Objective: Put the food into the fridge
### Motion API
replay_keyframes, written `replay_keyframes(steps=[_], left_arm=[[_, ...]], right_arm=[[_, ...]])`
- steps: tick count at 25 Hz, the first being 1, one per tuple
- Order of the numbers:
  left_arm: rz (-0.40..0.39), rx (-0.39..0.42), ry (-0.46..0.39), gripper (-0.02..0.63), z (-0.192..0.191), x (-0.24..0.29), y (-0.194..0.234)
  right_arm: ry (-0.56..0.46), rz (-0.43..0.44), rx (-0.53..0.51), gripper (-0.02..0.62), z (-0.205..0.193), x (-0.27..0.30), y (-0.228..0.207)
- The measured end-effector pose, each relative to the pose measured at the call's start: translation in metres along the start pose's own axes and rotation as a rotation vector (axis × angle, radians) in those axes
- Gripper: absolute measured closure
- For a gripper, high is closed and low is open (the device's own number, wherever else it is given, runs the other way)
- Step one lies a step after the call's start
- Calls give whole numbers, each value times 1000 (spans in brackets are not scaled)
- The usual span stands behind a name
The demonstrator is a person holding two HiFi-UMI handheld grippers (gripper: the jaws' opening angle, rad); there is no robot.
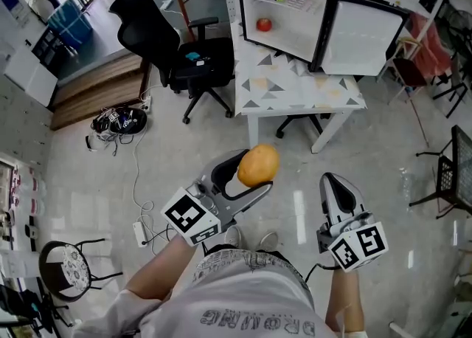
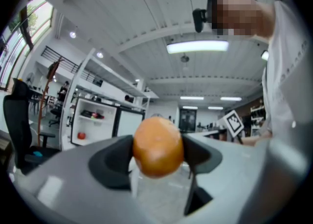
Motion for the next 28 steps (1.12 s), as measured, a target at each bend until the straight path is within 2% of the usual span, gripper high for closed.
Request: replay_keyframes(steps=[15, 28], left_arm=[[37, -4, 6, 284, -9, 27, -22], [63, -18, -3, 285, -15, 37, 14]], right_arm=[[26, 39, 8, 604, -7, -16, -34], [51, 32, -3, 604, -9, 14, -52]])
Point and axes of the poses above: the fingertips, and each gripper's own axes: x forward along the fingers, y to its left, z out of its top, the point moved 6 cm from there along -x, backward along the fingers, and after that the axes turned 1 degree about y, right-handed, at the moved point
